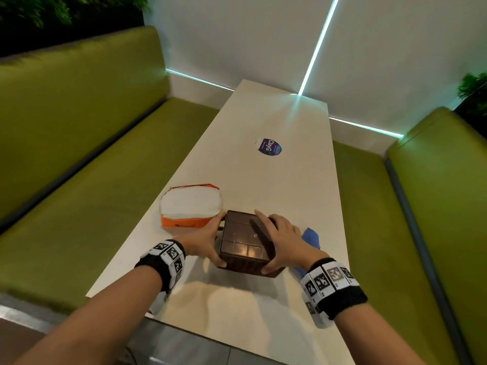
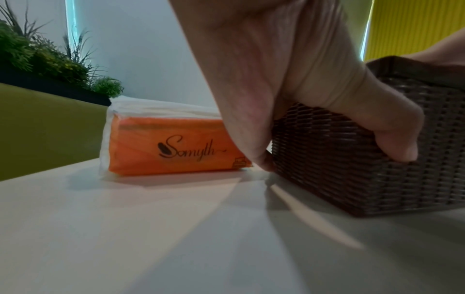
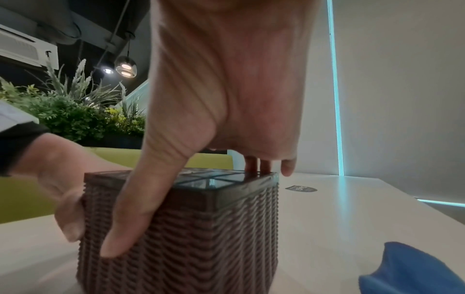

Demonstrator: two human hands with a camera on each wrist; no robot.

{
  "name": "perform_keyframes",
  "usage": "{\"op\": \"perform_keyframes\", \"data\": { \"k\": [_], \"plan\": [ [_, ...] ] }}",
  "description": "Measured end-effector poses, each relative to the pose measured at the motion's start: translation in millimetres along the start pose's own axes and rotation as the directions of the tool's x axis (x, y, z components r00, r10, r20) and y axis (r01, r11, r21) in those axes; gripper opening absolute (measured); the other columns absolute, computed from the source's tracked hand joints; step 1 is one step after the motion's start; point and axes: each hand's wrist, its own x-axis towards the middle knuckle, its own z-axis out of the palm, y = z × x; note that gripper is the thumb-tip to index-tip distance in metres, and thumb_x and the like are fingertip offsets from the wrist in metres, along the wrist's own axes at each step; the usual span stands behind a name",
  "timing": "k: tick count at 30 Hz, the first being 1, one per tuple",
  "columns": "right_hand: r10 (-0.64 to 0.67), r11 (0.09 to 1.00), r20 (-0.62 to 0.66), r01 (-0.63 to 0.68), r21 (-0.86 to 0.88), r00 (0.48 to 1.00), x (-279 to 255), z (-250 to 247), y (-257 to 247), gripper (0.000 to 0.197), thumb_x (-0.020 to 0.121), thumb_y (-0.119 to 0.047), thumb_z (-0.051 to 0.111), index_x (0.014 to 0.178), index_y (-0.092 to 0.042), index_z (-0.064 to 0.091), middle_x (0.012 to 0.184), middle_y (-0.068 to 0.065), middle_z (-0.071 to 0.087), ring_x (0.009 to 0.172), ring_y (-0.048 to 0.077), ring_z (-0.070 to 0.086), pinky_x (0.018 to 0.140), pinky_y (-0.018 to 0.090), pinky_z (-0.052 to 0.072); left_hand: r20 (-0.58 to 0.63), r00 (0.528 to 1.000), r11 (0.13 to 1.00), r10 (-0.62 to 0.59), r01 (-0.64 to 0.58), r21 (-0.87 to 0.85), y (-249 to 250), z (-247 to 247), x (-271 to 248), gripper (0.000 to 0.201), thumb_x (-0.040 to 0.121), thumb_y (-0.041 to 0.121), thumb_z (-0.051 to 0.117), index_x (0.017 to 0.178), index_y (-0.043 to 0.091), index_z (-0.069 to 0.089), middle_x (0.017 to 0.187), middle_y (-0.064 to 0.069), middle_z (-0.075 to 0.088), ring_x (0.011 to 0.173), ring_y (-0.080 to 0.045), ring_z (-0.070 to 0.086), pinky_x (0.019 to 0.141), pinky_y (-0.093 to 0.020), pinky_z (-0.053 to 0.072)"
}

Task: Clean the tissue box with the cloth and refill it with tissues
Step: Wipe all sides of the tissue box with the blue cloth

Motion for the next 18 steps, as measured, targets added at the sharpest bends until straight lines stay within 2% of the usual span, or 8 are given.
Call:
{"op": "perform_keyframes", "data": {
  "k": [2,5,7,12,16,18],
  "plan": [
    [-0.014,1.0,-0.008,0.014,-0.014,1.0,0.3,-1.3,-1.1,0.136,0.053,-0.048,0.086,0.148,-0.041,-0.012,0.15,0.011,0.019,0.14,0.03,0.015,0.113,0.048,0.019,0.002,1.0,1.0,0.0,0.0,0.029,0.5,-0.9,-0.2,0.142,0.051,0.002,0.091,0.149,0.036,-0.006,0.144,0.006,0.036,0.138,-0.015,0.035,0.115,-0.04,0.033],
    [-0.019,1.0,-0.023,0.019,-0.015,1.0,-0.5,-2.1,-1.8,0.135,0.053,-0.049,0.087,0.149,-0.04,-0.008,0.148,0.011,0.02,0.139,0.03,0.016,0.113,0.047,0.019,0.007,1.0,0.998,0.004,-0.005,0.066,2.4,-2.0,0.9,0.136,0.055,-0.002,0.089,0.149,0.032,-0.004,0.139,0.008,0.038,0.133,-0.011,0.038,0.109,-0.03,0.036],
    [-0.021,1.0,-0.029,0.021,0.001,0.999,-1.5,-1.5,-2.6,0.134,0.052,-0.05,0.087,0.149,-0.04,-0.005,0.146,0.01,0.022,0.138,0.029,0.017,0.113,0.046,0.02,0.014,1.0,0.996,0.012,-0.014,0.087,5.5,-3.2,0.5,0.131,0.056,-0.003,0.089,0.148,0.03,0.001,0.139,0.008,0.038,0.131,-0.011,0.04,0.106,-0.027,0.038],
    [-0.01,1.0,-0.051,0.01,-0.001,0.999,-4.0,0.0,-4.4,0.132,0.051,-0.051,0.087,0.149,-0.039,0.0,0.143,0.01,0.024,0.135,0.03,0.019,0.112,0.045,0.022,0.011,1.0,0.99,0.022,-0.023,0.142,10.1,-5.8,1.3,0.13,0.047,0.01,0.093,0.144,0.034,0.009,0.142,0.002,0.039,0.135,-0.016,0.041,0.112,-0.044,0.038],
    [-0.001,1.0,-0.069,-0.001,-0.031,0.998,-7.5,-0.4,-7.1,0.13,0.049,-0.053,0.087,0.148,-0.04,0.003,0.144,0.012,0.022,0.136,0.032,0.018,0.113,0.047,0.022,0.006,1.0,0.981,0.007,-0.008,0.195,12.1,-6.5,2.8,0.133,0.045,0.016,0.093,0.145,0.034,0.008,0.143,0.002,0.038,0.136,-0.017,0.039,0.114,-0.044,0.036],
    [-0.024,0.998,-0.144,0.015,-0.063,0.989,-8.9,-4.6,-9.6,0.129,0.046,-0.054,0.087,0.147,-0.042,0.007,0.145,0.013,0.017,0.136,0.033,0.013,0.112,0.049,0.022,0.001,1.0,0.974,-0.009,0.009,0.224,11.2,-7.3,3.9,0.133,0.051,0.012,0.093,0.147,0.03,0.003,0.14,0.003,0.042,0.133,-0.016,0.041,0.112,-0.037,0.037]
  ]
}}
